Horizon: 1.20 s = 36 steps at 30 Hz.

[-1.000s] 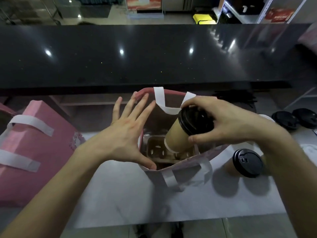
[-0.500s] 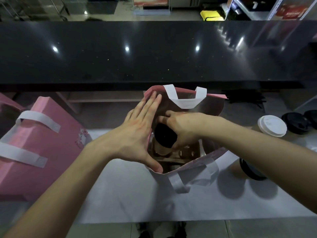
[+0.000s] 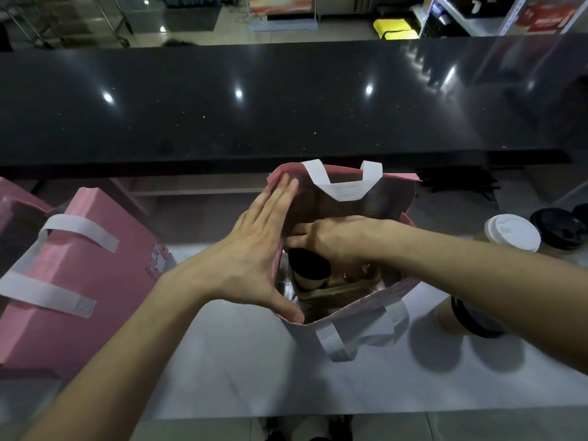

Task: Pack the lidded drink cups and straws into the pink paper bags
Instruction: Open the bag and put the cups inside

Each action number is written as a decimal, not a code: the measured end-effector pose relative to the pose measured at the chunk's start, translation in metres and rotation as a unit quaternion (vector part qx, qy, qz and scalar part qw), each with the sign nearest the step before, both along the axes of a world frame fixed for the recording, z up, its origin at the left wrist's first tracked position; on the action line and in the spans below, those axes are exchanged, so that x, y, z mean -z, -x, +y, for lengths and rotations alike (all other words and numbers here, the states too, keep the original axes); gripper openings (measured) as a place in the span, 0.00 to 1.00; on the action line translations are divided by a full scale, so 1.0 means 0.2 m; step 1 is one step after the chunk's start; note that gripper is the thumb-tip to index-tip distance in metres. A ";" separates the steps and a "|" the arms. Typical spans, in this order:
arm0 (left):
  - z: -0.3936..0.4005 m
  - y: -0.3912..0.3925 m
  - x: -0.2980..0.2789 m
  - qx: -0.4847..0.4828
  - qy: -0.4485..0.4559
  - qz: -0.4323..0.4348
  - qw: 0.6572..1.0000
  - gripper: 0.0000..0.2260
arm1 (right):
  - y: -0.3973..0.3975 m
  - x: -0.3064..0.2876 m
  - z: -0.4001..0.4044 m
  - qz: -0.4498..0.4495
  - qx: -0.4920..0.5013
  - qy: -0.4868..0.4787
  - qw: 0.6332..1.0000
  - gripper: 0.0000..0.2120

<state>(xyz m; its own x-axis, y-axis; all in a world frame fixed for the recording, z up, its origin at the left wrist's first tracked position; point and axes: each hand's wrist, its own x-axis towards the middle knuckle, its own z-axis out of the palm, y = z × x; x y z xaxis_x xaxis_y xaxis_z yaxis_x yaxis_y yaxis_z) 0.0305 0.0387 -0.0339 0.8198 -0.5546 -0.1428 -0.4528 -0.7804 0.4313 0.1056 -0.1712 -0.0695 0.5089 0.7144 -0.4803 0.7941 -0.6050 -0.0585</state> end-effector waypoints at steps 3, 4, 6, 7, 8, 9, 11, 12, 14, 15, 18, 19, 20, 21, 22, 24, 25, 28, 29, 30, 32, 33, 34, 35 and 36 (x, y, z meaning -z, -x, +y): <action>0.00 0.00 0.00 -0.006 0.002 0.005 1.000 0.78 | 0.00 0.01 0.00 0.005 0.007 0.002 1.000 0.50; 0.00 0.00 -0.01 -0.010 0.003 0.004 1.000 0.77 | 0.00 0.00 0.00 0.004 0.013 0.004 1.000 0.52; 0.00 0.00 -0.02 -0.018 -0.004 -0.001 1.000 0.73 | 0.01 -0.04 0.00 0.003 0.042 0.011 0.999 0.56; 0.00 -0.01 -0.03 -0.023 -0.014 -0.009 1.000 0.70 | 0.03 -0.07 -0.01 0.009 0.070 0.007 0.997 0.56; -0.01 -0.01 -0.04 -0.028 -0.029 -0.025 0.999 0.65 | 0.04 -0.11 -0.01 0.019 0.100 -0.005 0.995 0.52; -0.01 -0.01 -0.06 -0.034 -0.045 -0.055 0.997 0.59 | 0.06 -0.16 -0.02 0.026 0.122 -0.021 0.992 0.46; -0.03 0.00 -0.12 -0.042 -0.078 -0.159 0.983 0.43 | 0.10 -0.26 -0.06 0.019 0.149 -0.049 0.987 0.31; -0.04 0.00 -0.15 -0.043 -0.098 -0.214 0.971 0.36 | 0.13 -0.32 -0.10 0.008 0.162 -0.066 0.984 0.25; -0.08 -0.01 -0.20 -0.047 -0.127 -0.290 0.948 0.25 | 0.18 -0.42 -0.21 -0.013 0.196 -0.130 0.972 0.17; -0.11 -0.01 -0.22 -0.046 -0.141 -0.311 0.939 0.22 | 0.21 -0.47 -0.27 -0.020 0.219 -0.178 0.959 0.14; -0.21 -0.04 -0.26 -0.026 -0.226 -0.349 0.909 0.17 | 0.30 -0.54 -0.49 -0.037 0.307 -0.334 0.890 0.10; -0.25 -0.04 -0.27 -0.025 -0.250 -0.353 0.901 0.16 | 0.33 -0.54 -0.56 -0.041 0.332 -0.373 0.866 0.11; -0.28 -0.03 -0.29 -0.031 -0.266 -0.357 0.895 0.14 | 0.35 -0.52 -0.64 -0.048 0.351 -0.397 0.846 0.11; -0.31 -0.03 -0.29 -0.039 -0.274 -0.360 0.891 0.13 | 0.37 -0.49 -0.71 -0.059 0.367 -0.407 0.834 0.11; -0.35 -0.02 -0.30 -0.047 -0.275 -0.360 0.890 0.12 | 0.37 -0.45 -0.78 -0.071 0.382 -0.403 0.828 0.11; -0.44 0.00 -0.31 -0.053 -0.252 -0.352 0.900 0.11 | 0.37 -0.36 -0.92 -0.088 0.411 -0.357 0.834 0.09; -0.50 0.01 -0.30 -0.048 -0.231 -0.344 0.909 0.12 | 0.37 -0.30 -0.98 -0.086 0.420 -0.314 0.847 0.08; -0.70 0.03 -0.29 -0.012 -0.164 -0.308 0.937 0.14 | 0.39 -0.13 -1.09 -0.040 0.403 -0.146 0.902 0.24; -0.76 0.03 -0.28 -0.004 -0.153 -0.301 0.941 0.15 | 0.41 -0.08 -1.11 -0.019 0.402 -0.106 0.909 0.31; -0.81 0.04 -0.27 0.001 -0.149 -0.295 0.944 0.15 | 0.42 -0.02 -1.13 0.003 0.406 -0.076 0.911 0.38; -0.88 0.04 -0.25 0.005 -0.153 -0.287 0.946 0.17 | 0.45 0.09 -1.14 0.036 0.406 -0.021 0.913 0.47; -0.91 0.04 -0.24 0.008 -0.156 -0.284 0.946 0.17 | 0.46 0.13 -1.14 0.043 0.397 0.008 0.917 0.49; -0.92 0.04 -0.24 0.010 -0.157 -0.281 0.947 0.17 | 0.47 0.16 -1.14 0.045 0.387 0.032 0.921 0.48; -0.93 0.04 -0.24 0.012 -0.157 -0.277 0.948 0.16 | 0.48 0.19 -1.13 0.042 0.378 0.046 0.924 0.47; -0.94 0.05 -0.24 0.012 -0.159 -0.274 0.949 0.16 | 0.48 0.21 -1.13 0.037 0.371 0.050 0.926 0.45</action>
<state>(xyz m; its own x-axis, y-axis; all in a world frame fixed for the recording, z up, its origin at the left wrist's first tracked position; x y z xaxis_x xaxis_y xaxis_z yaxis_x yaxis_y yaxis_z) 0.0214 -0.1496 0.0147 0.8067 -0.5746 0.1380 -0.5607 -0.8181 -0.1283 0.0087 -0.3974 -0.1120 0.8056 0.1310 -0.5778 0.1529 -0.9882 -0.0107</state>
